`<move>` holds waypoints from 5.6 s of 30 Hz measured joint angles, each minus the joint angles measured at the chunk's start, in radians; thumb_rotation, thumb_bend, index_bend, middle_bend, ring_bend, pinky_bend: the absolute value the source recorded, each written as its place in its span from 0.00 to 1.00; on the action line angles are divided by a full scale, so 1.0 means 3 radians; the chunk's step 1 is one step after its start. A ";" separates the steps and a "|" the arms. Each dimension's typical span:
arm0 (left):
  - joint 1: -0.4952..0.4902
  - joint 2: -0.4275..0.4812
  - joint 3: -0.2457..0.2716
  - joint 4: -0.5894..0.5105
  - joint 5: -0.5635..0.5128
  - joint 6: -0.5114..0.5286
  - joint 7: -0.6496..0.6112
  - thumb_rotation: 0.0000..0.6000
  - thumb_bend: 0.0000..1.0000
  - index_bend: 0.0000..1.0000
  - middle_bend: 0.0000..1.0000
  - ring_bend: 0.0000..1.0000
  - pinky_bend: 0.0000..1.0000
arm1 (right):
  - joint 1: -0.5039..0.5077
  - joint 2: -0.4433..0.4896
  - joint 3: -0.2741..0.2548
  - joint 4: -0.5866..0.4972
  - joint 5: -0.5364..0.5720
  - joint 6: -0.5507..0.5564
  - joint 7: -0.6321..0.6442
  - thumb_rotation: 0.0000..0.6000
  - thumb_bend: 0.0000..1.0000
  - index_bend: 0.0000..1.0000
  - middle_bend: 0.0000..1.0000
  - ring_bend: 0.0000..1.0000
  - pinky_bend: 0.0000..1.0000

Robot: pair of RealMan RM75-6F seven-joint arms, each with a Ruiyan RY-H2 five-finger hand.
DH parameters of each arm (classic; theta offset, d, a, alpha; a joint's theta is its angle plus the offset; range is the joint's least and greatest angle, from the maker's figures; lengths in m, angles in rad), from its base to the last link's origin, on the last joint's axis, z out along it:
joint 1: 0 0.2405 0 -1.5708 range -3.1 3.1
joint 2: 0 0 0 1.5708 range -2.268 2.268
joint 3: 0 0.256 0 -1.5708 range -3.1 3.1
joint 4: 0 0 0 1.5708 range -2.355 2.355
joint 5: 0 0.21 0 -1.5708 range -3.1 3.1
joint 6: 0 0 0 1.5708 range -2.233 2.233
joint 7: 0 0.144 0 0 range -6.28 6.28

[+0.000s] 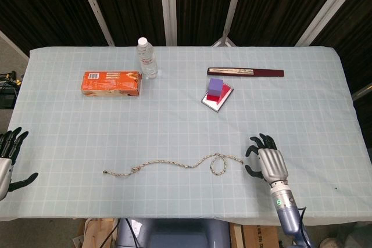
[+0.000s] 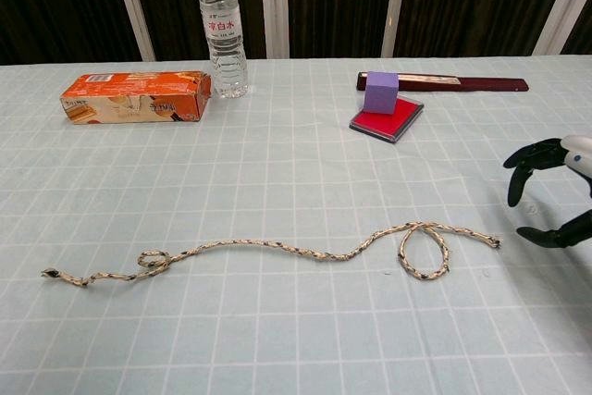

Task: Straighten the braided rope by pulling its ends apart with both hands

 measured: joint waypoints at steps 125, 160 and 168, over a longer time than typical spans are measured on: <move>-0.0935 -0.1146 -0.0116 -0.0831 -0.1515 -0.1100 0.1963 1.00 0.27 0.49 0.10 0.00 0.00 | 0.0234 -0.0250 0.0091 0.0065 0.0579 0.0003 -0.0152 1.00 0.47 0.63 0.24 0.03 0.00; -0.1029 -0.1644 0.0016 -0.0610 -0.1583 -0.1056 0.2030 1.00 0.47 0.53 0.09 0.00 0.00 | 0.0253 -0.0271 0.0093 0.0075 0.0637 0.0026 -0.0171 1.00 0.47 0.63 0.24 0.03 0.00; -0.1031 -0.1622 0.0062 -0.0626 -0.1571 -0.1057 0.2043 1.00 0.46 0.53 0.08 0.00 0.00 | 0.0253 -0.0270 0.0094 0.0068 0.0656 0.0031 -0.0179 1.00 0.47 0.63 0.24 0.03 0.00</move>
